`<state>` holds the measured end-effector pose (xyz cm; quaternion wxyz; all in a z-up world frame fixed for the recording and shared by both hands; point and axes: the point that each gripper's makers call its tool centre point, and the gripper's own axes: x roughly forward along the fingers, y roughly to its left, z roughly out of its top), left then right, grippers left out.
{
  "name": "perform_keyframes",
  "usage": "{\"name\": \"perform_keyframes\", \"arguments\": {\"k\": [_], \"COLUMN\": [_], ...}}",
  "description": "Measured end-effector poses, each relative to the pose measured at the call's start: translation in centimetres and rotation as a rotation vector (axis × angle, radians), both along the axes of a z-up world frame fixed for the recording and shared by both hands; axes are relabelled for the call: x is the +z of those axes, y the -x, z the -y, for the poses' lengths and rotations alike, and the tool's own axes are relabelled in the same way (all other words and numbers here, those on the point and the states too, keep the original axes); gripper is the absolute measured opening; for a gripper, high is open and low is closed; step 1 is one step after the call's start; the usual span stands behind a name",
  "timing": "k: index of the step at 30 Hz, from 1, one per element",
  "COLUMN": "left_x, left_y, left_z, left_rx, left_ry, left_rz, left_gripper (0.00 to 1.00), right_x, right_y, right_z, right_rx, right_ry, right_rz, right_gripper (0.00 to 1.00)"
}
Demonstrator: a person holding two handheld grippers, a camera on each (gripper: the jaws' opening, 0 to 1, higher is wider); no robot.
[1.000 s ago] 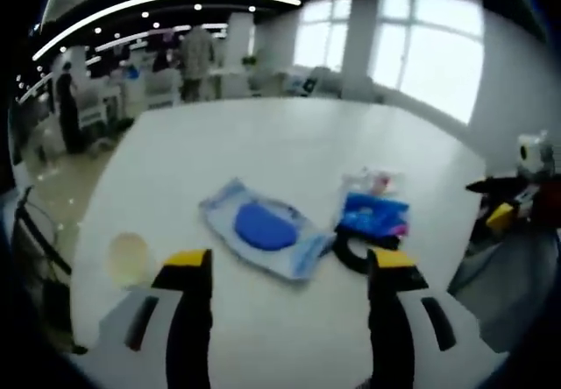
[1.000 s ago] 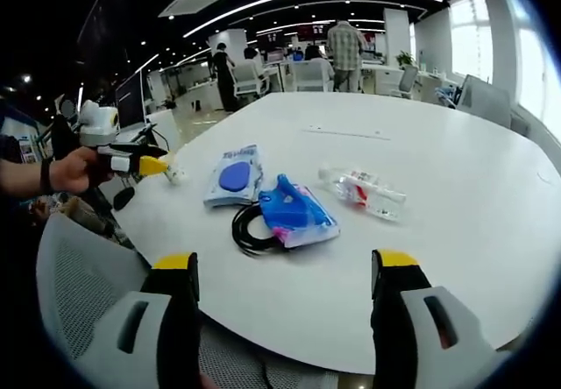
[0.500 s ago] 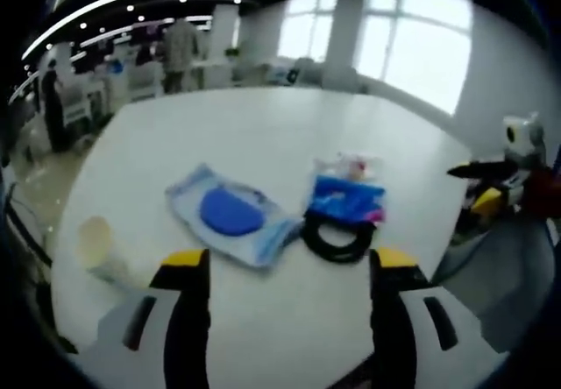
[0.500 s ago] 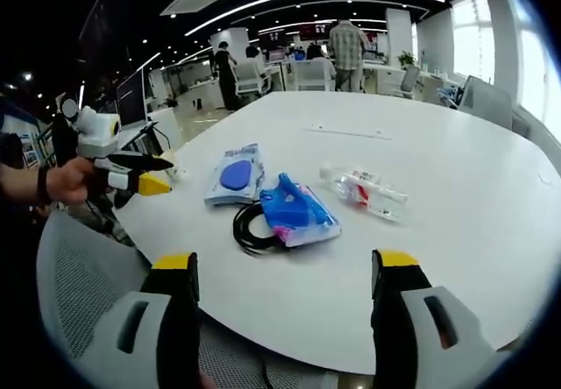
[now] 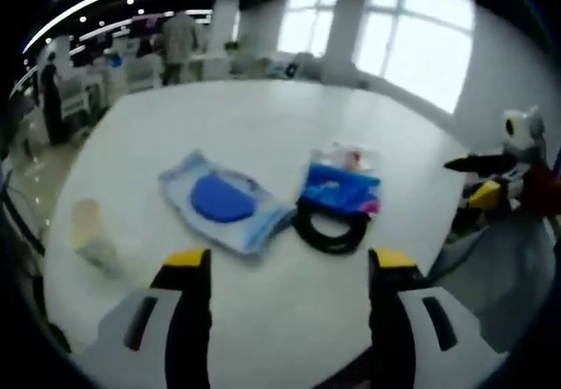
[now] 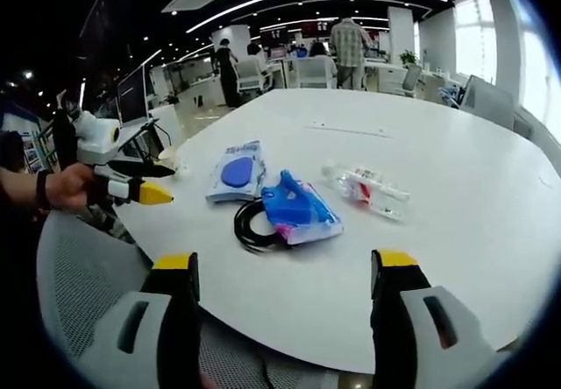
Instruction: Arrange the tabletop items into an orderly group along one side of the table until the central work area is clear of visible clutter.
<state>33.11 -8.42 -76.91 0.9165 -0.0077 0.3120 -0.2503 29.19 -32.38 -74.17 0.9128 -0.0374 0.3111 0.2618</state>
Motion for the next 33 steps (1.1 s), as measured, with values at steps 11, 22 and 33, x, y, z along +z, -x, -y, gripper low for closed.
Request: {"name": "perform_keyframes", "arguments": {"k": [11,22,33], "left_x": [0.2,0.3,0.4], "left_y": [-0.5,-0.8,-1.0], "left_z": [-1.5,-2.0,-2.3], "left_rx": [0.064,0.091,0.098], "left_ry": [0.020,0.022,0.018], "left_rz": [0.003,0.013,0.018], "left_gripper": [0.69,0.68,0.68], "right_x": [-0.6,-0.7,-1.1], "right_y": [-0.6,-6.9,-14.2], "right_z": [-0.4,2.3,3.5], "right_rx": [0.045,0.178,0.246], "right_ry": [0.017,0.197,0.298], "right_rz": [-0.038,-0.006,0.004], "right_gripper": [0.80,0.79,0.79]}}
